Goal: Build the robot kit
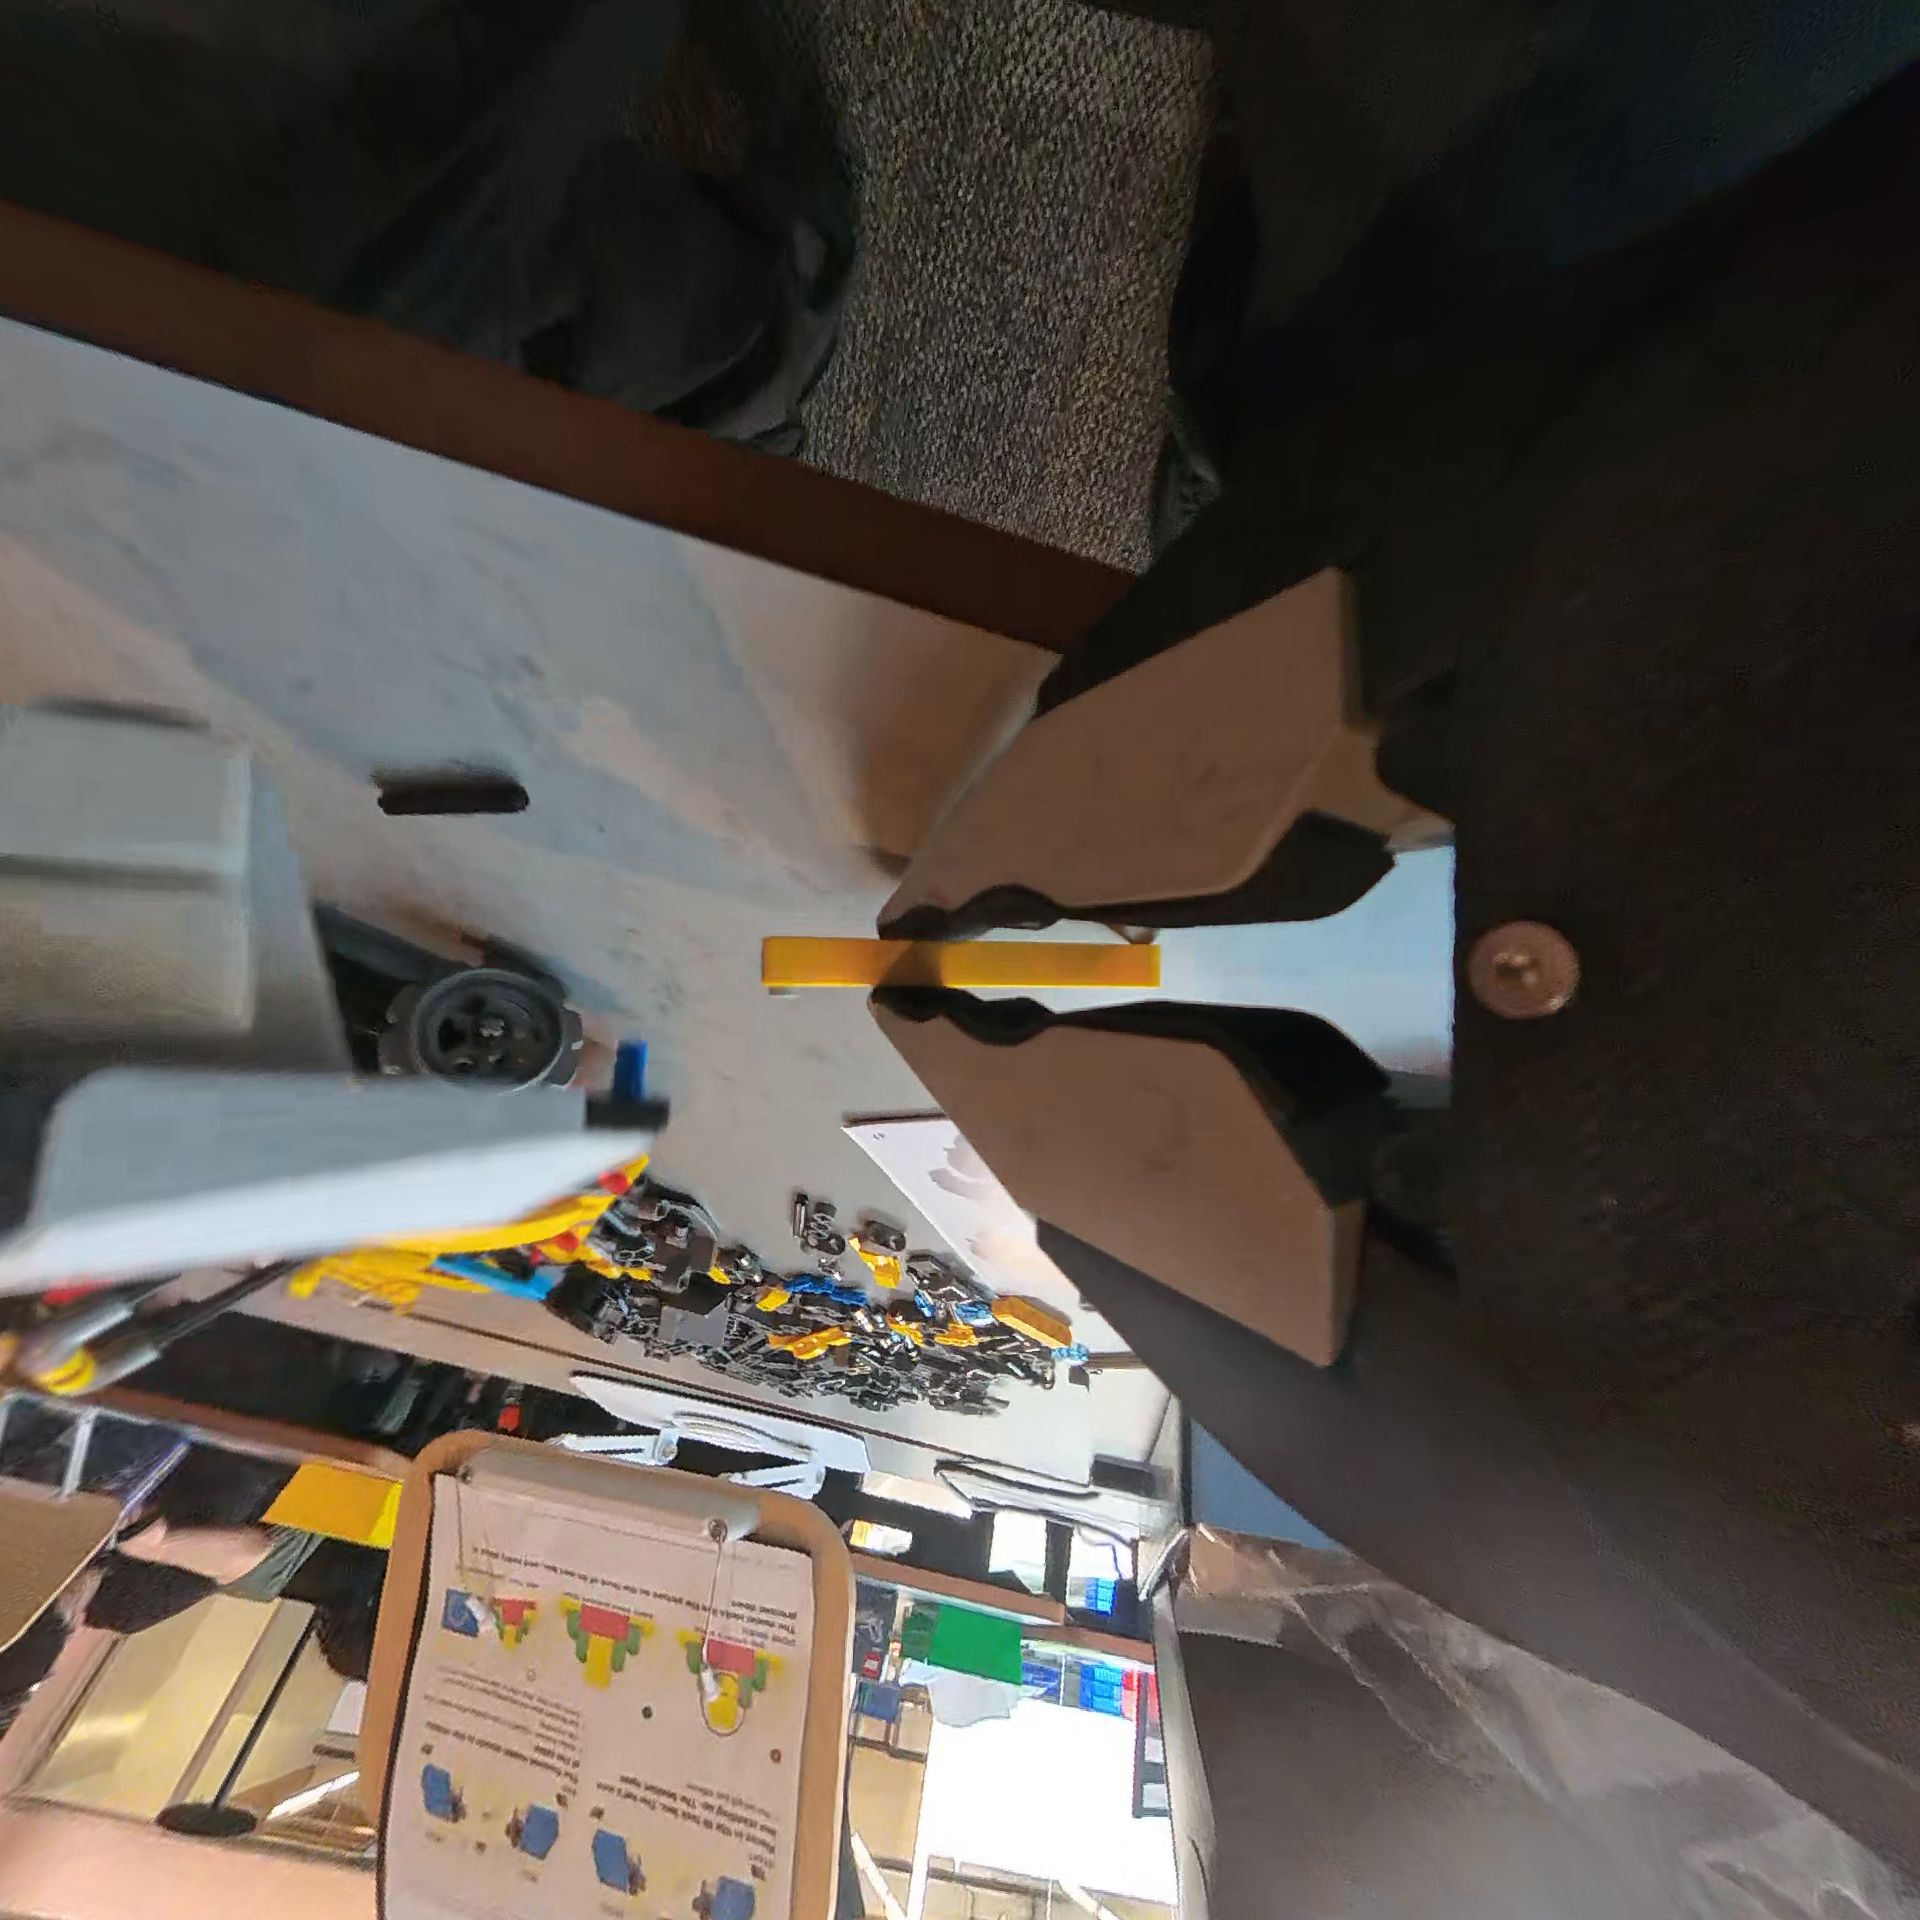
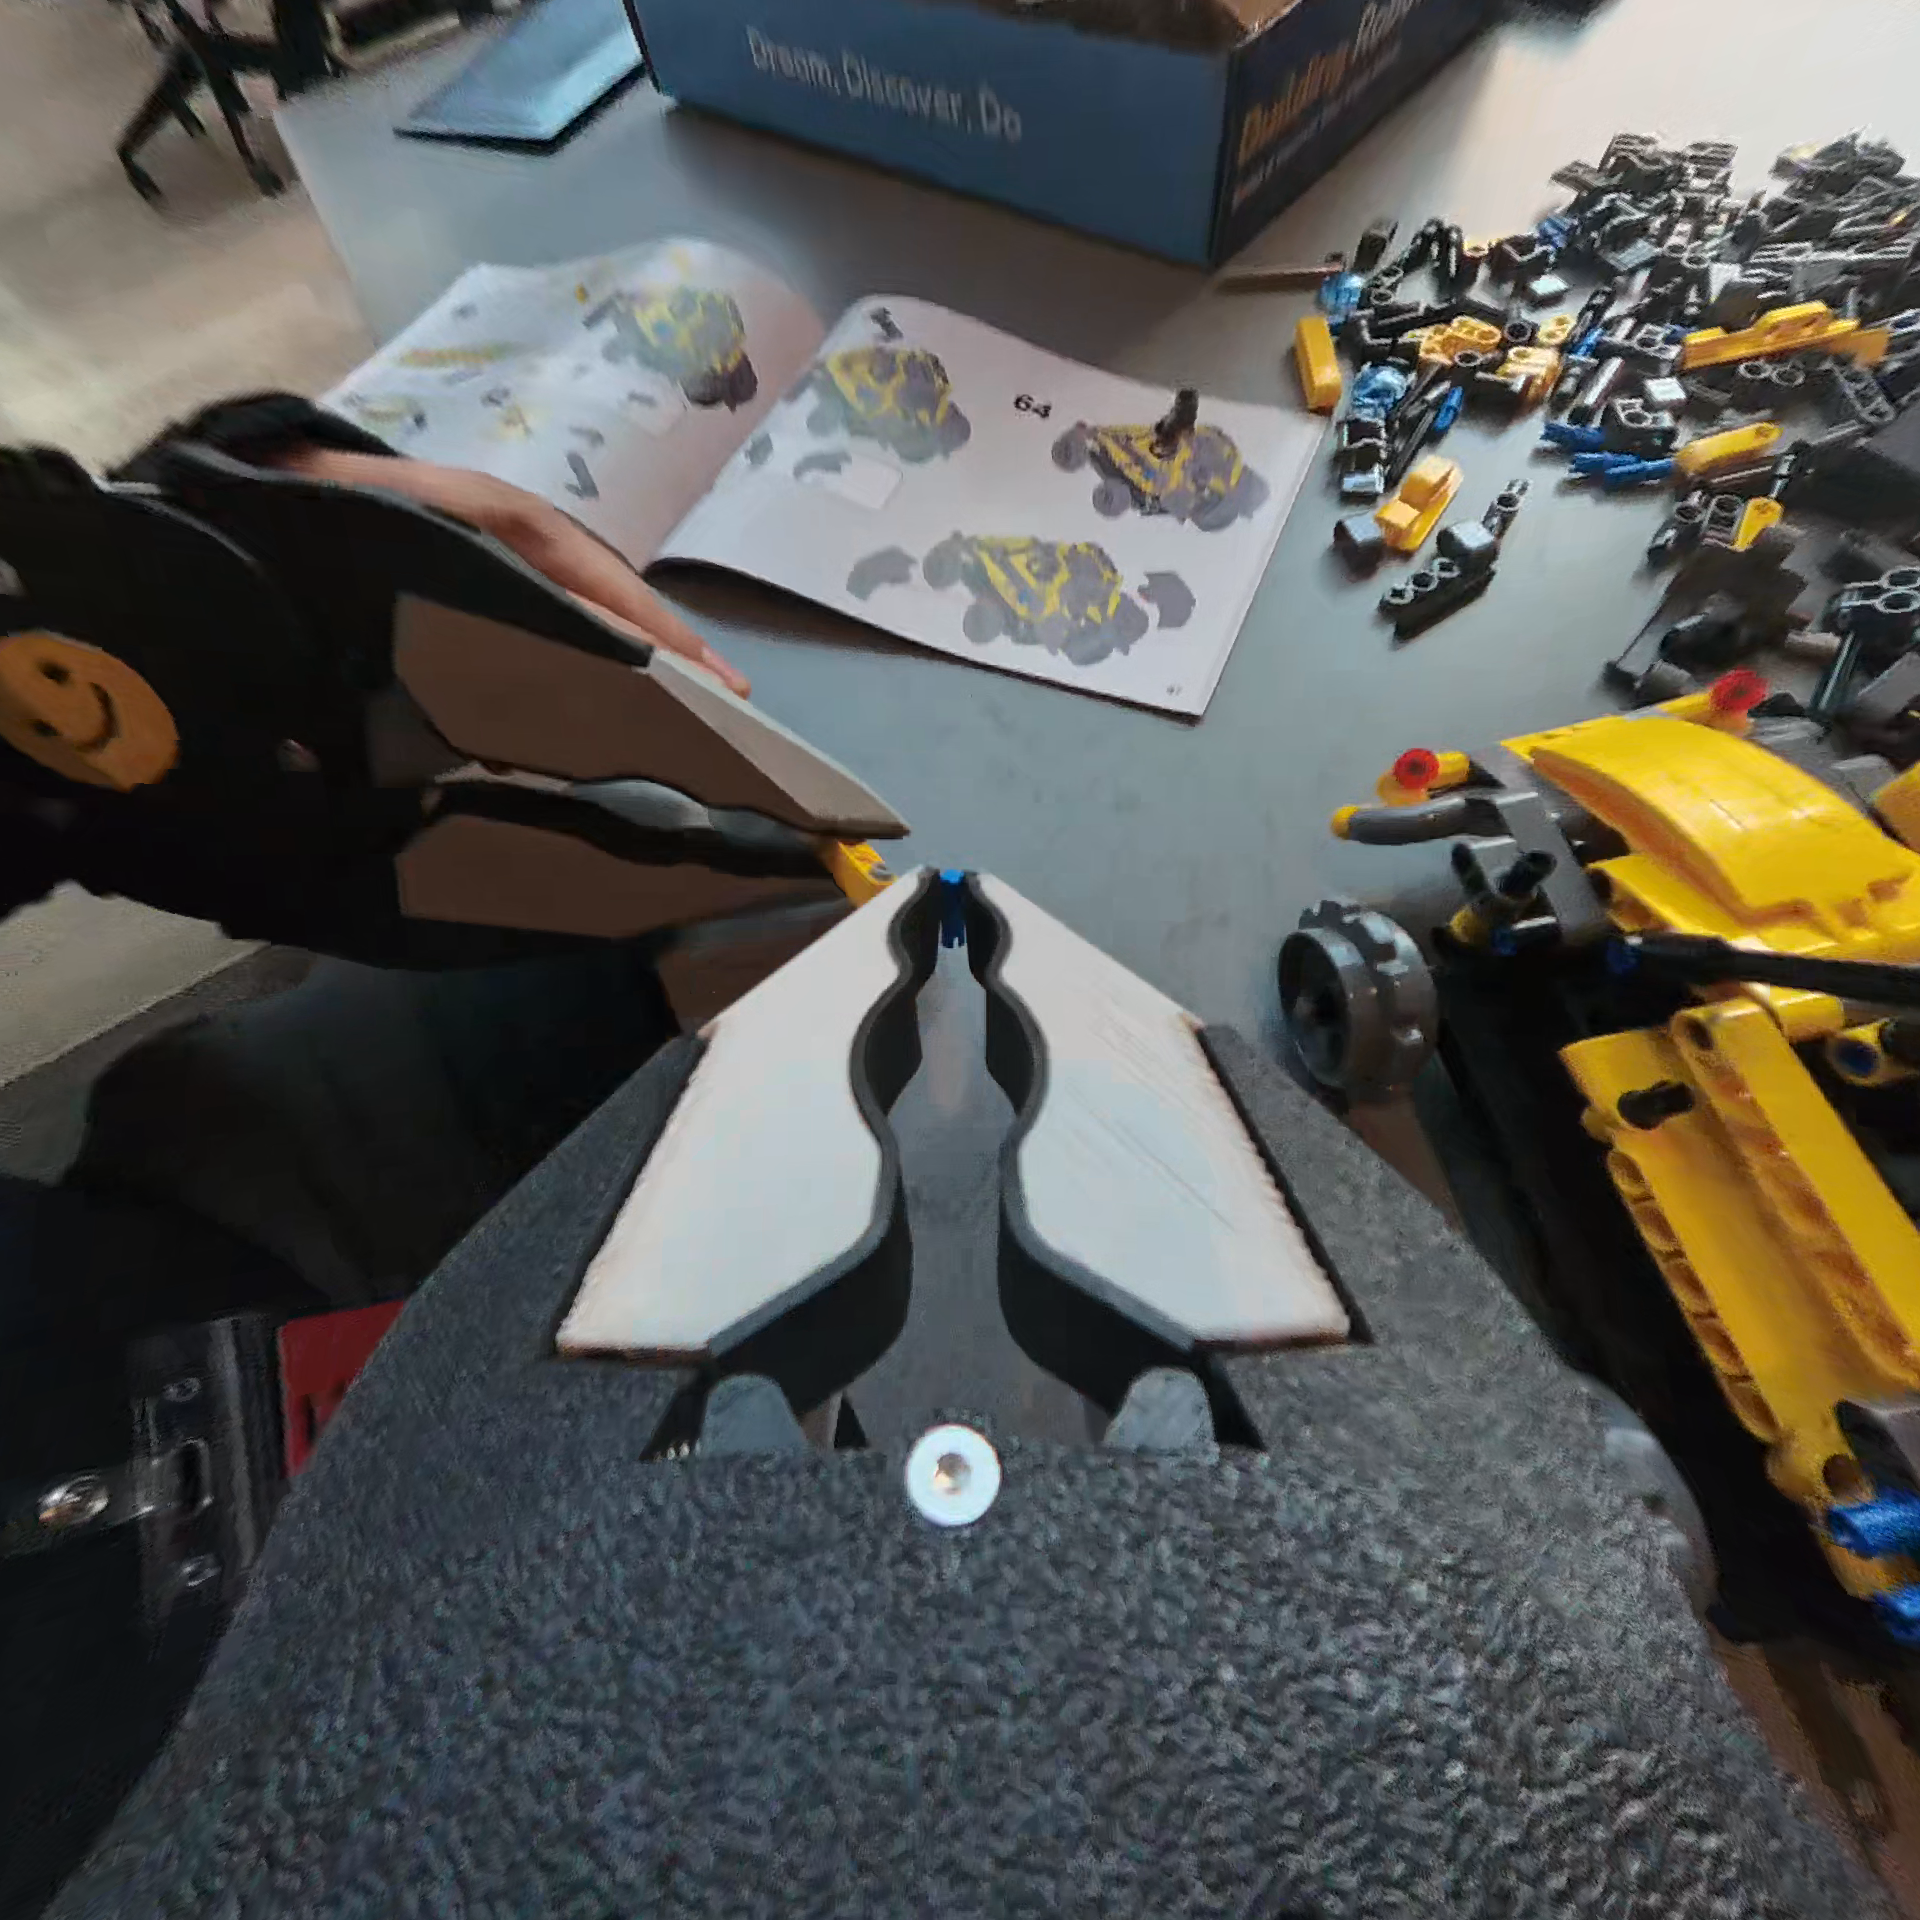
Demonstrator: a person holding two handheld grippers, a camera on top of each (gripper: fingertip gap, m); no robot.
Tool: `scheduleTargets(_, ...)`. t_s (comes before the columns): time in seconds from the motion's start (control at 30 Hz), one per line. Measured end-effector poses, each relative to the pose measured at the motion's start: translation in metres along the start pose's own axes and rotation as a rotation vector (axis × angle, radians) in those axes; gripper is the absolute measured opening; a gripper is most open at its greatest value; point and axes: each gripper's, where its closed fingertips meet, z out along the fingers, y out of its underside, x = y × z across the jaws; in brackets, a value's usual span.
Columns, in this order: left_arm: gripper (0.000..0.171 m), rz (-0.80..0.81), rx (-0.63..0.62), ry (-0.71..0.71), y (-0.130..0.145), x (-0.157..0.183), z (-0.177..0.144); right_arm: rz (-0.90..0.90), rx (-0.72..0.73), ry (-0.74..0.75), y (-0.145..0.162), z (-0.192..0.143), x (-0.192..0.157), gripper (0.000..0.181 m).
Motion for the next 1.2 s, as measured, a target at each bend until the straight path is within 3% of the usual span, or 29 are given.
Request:
scheduleTargets(0.3,0.005,-0.130,-0.001,0.093,0.009,-0.003,-0.006,-0.093,-0.173,0.051,0.026,0.015,0.007,0.018)
scheduleTargets(0.6,0.005,-0.448,0.136,0.324,-0.011,-0.002,-0.021,-0.264,-0.036,-0.013,0.015,-0.004,-0.021,0.022)
scheduleTargets(0.8,0.005,-0.652,0.219,0.504,-0.027,0.004,-0.031,-0.284,0.057,-0.072,0.001,-0.014,-0.037,0.024)
scheduleTargets(0.9,0.004,-0.753,0.251,0.575,-0.033,0.006,-0.034,-0.246,0.110,-0.108,-0.006,-0.019,-0.041,0.018)
scheduleTargets(1.07,0.004,-0.871,0.382,0.571,-0.049,-0.005,-0.042,-0.132,0.179,-0.162,-0.015,-0.032,-0.037,0.009)
scheduleTargets(1.2,0.004,-0.953,0.479,0.554,-0.066,-0.017,-0.052,-0.020,0.275,-0.280,-0.032,-0.049,-0.045,0.025)
